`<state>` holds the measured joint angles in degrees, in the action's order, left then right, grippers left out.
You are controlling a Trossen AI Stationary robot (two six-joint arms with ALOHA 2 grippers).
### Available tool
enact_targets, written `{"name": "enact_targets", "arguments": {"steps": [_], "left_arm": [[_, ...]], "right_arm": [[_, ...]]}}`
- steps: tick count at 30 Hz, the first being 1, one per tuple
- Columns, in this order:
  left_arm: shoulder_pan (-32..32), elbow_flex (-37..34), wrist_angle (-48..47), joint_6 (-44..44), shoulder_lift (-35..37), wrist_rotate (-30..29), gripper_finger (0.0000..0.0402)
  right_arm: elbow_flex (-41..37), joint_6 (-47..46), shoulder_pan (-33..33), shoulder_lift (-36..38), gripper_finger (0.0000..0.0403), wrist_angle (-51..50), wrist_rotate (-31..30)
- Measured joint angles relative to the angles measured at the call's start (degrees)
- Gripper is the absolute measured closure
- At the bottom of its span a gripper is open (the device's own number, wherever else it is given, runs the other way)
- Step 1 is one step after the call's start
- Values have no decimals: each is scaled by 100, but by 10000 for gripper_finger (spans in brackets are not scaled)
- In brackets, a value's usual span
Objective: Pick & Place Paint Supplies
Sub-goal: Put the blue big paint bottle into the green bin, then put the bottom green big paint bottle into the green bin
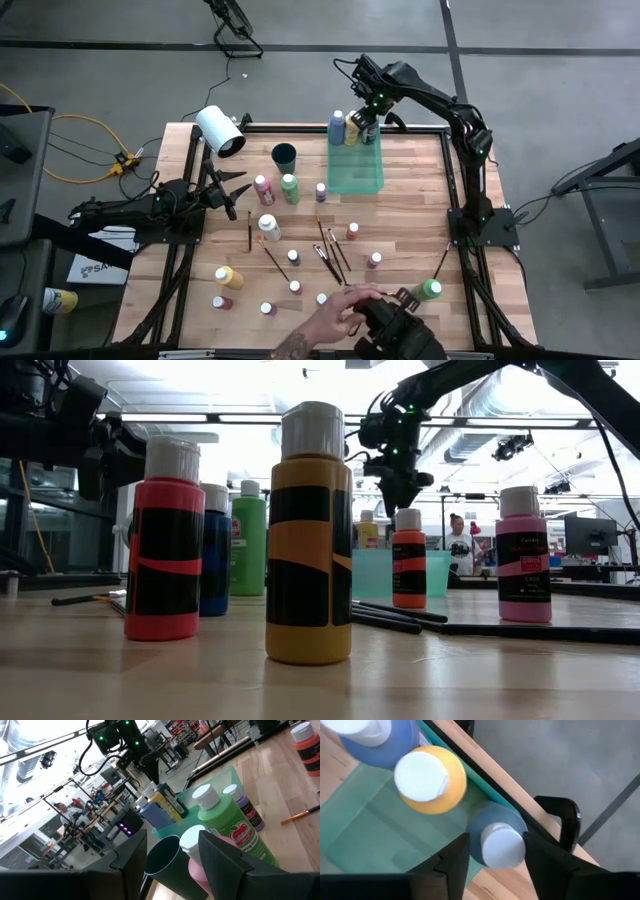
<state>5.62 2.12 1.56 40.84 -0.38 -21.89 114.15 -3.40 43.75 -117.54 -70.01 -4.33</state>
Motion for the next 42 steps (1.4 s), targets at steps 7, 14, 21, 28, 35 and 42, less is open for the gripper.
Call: {"name": "enact_targets", "arguments": {"steps": [7, 14, 21, 28, 35, 42], "left_arm": [[0, 0, 0, 0, 2, 0, 229], [1, 1, 0, 0, 0, 0, 229], [1, -1, 0, 0, 0, 0, 229], [-1, -1, 0, 0, 0, 0, 229], [0, 0, 0, 0, 2, 0, 229], [-1, 1, 0, 0, 0, 0, 229]], "right_arm": [[0, -143, -13, -2, 180, 155, 135], [-4, -307, -22, 179, 150, 141, -18], [-4, -616, -157, 589, 126, -202, -16], [-156, -1095, -780, 1370, 129, -1574, 343], [-1442, -1842, -1863, 2672, 133, -1813, 319], [-2603, -3181, -3230, 3642, 133, -1821, 344]]}}
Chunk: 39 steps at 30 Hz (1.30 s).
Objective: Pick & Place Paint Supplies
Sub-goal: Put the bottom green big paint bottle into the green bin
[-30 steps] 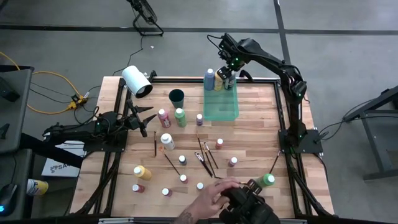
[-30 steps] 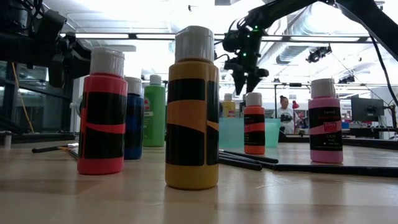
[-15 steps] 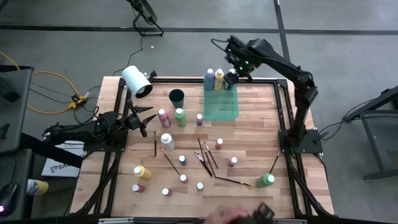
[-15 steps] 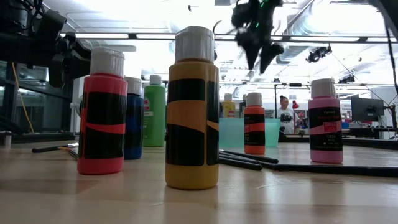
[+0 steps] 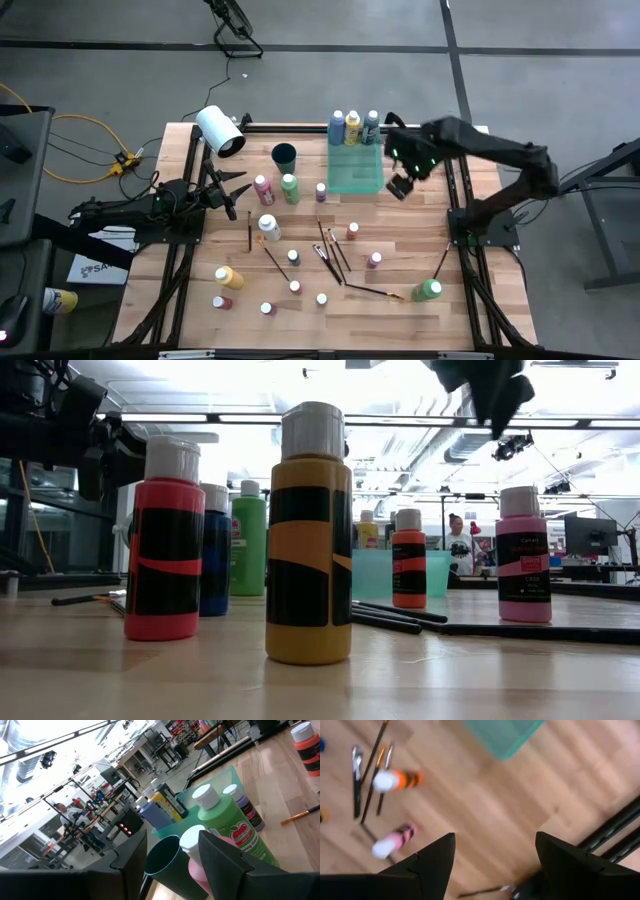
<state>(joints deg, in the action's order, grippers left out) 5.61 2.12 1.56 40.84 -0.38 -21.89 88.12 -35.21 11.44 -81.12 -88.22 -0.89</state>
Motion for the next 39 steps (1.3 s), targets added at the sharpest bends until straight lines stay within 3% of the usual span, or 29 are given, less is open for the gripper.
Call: {"name": "enact_targets", "arguments": {"steps": [7, 14, 25, 32, 39], "left_arm": [[0, 0, 0, 0, 1, 0, 229], [1, -1, 0, 0, 2, 0, 229], [-1, -1, 0, 0, 0, 0, 229], [0, -1, 0, 0, 1, 0, 229], [0, 0, 0, 0, 2, 0, 229]], "right_arm": [[-536, -2192, -1374, 425, 133, -2, 307], [-767, -4687, -2646, 400, 133, 65, 684], [-767, -8219, -4488, 131, 133, 250, 560], [-767, -9653, -5287, -145, 133, 557, 593], [-765, -10217, -5668, -478, 133, 708, 713]]}}
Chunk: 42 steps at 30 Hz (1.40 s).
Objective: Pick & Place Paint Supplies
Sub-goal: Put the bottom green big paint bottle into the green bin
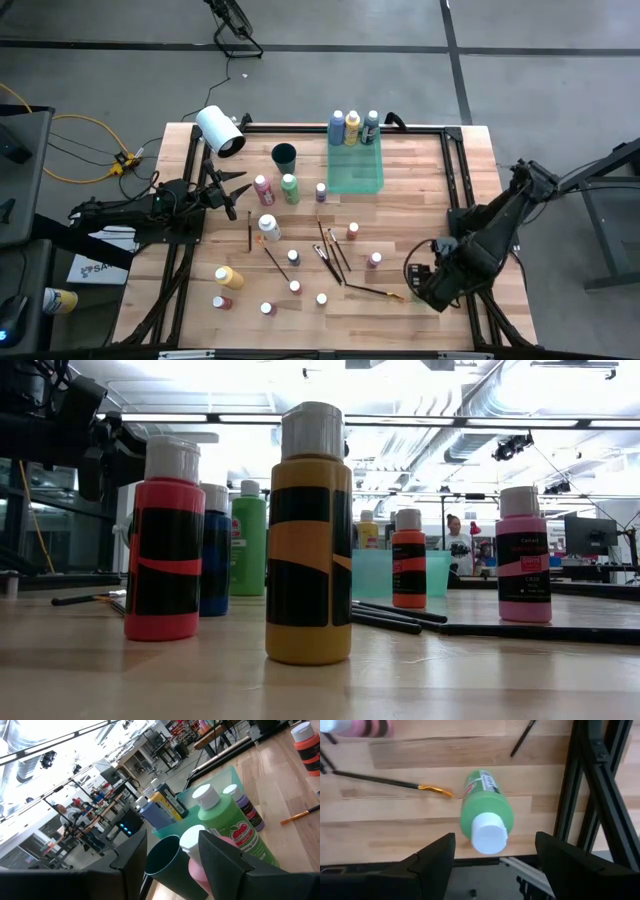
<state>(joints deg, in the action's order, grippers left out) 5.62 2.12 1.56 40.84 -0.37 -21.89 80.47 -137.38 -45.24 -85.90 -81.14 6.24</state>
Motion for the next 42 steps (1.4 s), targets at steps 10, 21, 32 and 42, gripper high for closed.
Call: {"name": "enact_targets", "arguments": {"steps": [10, 21, 32, 42], "left_arm": [[-1, -1, 0, -1, 0, 0, 229], [1, -1, 0, 0, 1, 0, 229], [1, -1, 0, 0, -1, 0, 229], [-1, 0, 0, 0, 1, 0, 229]], "right_arm": [[0, -41, -63, -482, 154, 11, 0], [5, -38, -15, -710, 185, -7, 14], [11, -39, -15, -720, 261, 0, 157], [6, -35, -1, -665, 282, 134, 140]]}}
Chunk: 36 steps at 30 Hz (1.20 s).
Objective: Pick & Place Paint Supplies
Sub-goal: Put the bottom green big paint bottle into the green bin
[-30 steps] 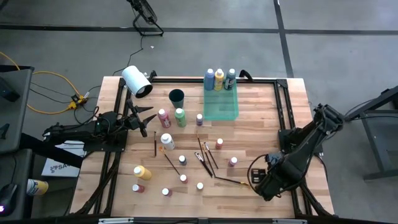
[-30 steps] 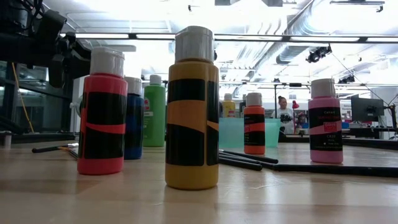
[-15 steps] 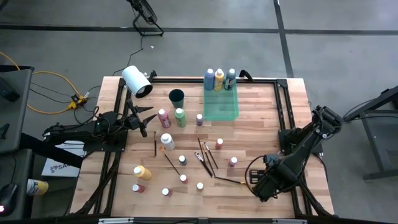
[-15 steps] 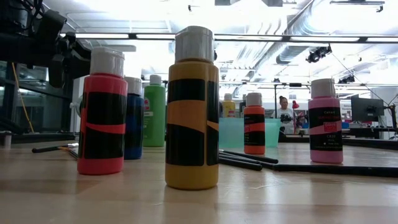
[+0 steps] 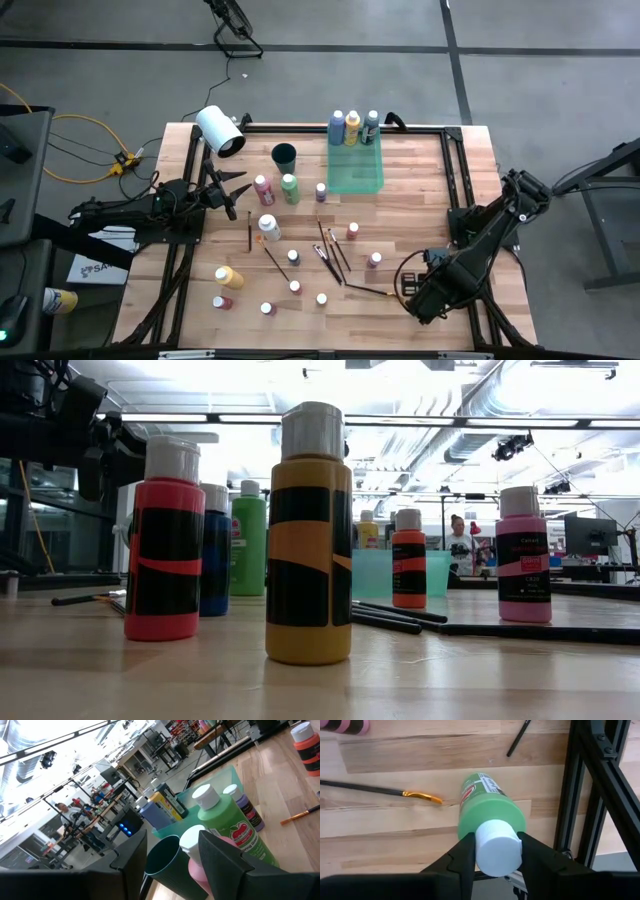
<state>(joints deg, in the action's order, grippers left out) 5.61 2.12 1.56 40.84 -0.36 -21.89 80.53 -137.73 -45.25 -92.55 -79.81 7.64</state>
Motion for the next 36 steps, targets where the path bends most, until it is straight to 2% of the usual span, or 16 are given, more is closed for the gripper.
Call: {"name": "enact_targets", "arguments": {"steps": [6, 13, 23, 28, 36], "left_arm": [[0, -1, 0, 0, -2, 0, 229], [1, 0, 0, 0, -1, 0, 229], [2, 1, 0, 0, 0, 0, 229], [1, 0, 0, 0, 0, 0, 229], [0, 1, 0, 0, -2, 0, 229]], "right_arm": [[-9, 182, 180, 257, 286, 103, -229], [-9, 853, 611, 715, 286, -17, -604], [-9, 2266, 1540, 1581, 286, -1038, -649], [5, 3440, 2291, 2098, 286, -994, -1426], [2, 5925, 3951, 2391, 286, -936, -1844]]}}
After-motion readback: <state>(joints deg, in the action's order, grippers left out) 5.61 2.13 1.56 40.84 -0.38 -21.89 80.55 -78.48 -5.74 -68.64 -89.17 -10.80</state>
